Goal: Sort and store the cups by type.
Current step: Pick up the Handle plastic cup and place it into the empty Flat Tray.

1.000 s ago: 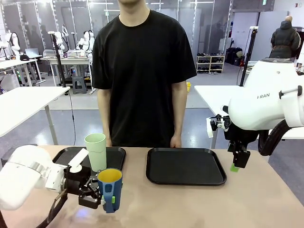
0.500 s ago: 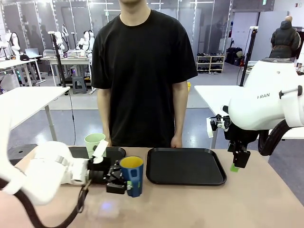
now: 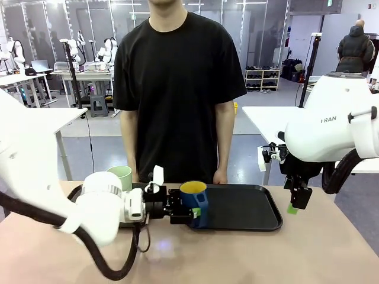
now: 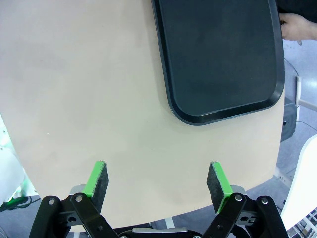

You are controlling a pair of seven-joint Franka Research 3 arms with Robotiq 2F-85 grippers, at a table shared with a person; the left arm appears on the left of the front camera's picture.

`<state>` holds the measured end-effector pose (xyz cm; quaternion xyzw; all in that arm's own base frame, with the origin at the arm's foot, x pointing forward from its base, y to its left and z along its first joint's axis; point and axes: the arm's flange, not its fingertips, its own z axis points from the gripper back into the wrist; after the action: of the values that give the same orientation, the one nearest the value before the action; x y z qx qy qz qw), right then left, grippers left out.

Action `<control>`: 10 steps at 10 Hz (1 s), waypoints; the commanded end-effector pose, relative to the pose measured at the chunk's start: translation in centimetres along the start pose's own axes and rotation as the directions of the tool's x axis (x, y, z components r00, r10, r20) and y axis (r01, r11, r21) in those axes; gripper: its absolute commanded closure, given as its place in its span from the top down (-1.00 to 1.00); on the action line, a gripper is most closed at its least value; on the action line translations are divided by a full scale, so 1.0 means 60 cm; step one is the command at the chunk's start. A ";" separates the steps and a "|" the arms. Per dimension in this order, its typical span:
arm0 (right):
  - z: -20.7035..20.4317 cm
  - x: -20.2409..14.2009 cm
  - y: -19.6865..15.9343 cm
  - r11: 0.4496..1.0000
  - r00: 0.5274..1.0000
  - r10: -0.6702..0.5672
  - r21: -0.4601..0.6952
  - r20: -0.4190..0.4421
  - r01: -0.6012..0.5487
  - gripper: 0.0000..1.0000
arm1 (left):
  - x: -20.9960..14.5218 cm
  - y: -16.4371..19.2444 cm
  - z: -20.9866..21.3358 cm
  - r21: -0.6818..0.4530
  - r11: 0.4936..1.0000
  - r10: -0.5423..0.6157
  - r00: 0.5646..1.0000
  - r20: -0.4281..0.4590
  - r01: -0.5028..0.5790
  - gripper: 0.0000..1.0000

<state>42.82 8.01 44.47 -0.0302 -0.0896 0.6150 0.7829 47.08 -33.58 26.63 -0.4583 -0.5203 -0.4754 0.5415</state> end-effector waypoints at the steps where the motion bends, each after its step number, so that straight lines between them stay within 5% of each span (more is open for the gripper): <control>1: 0.000 0.000 0.000 1.000 1.000 -0.011 -0.009 0.002 0.011 1.00 | -0.014 0.014 -0.039 0.111 0.991 -0.073 0.997 -0.008 0.073 0.45; 5: 0.000 0.000 0.000 1.000 1.000 -0.011 -0.009 0.002 0.011 1.00 | -0.032 0.024 -0.077 0.126 0.990 -0.068 0.998 0.003 0.067 0.45; 6: 0.000 0.000 0.000 1.000 1.000 -0.011 -0.009 0.002 0.011 1.00 | 0.023 0.052 -0.052 0.119 0.993 -0.009 1.000 0.030 0.006 0.45; 10: 0.000 0.000 0.000 1.000 1.000 -0.011 -0.009 0.002 0.011 1.00 | 0.018 0.058 -0.058 0.118 0.993 0.004 1.000 0.030 -0.007 0.45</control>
<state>42.83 8.00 44.47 -0.0302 -0.0896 0.6149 0.7829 51.06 -36.47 27.62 -0.4357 -0.5554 -0.4318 0.5615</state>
